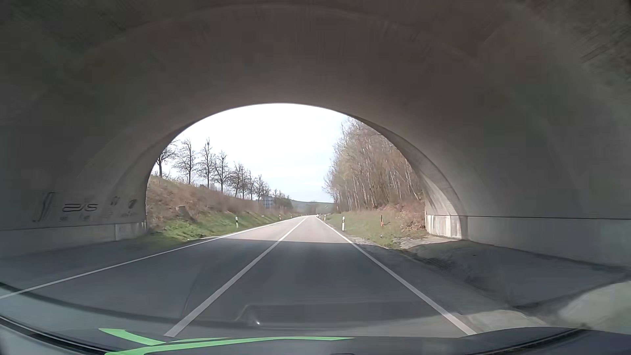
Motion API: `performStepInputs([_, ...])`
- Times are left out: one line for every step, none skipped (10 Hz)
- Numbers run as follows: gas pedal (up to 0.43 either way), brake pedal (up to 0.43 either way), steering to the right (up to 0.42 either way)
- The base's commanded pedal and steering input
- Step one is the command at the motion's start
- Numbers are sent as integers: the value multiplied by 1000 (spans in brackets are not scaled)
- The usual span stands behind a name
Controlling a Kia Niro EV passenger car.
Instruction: Follow the waypoints while adhering to traffic rules and regulations
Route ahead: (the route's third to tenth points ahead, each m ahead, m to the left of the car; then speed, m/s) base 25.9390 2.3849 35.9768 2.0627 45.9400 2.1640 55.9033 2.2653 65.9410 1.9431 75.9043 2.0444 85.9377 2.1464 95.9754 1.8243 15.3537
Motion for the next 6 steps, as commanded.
performStepInputs([299,0,-2])
performStepInputs([299,0,-1])
performStepInputs([299,0,-1])
performStepInputs([299,0,-2])
performStepInputs([299,0,-2])
performStepInputs([299,0,-2])
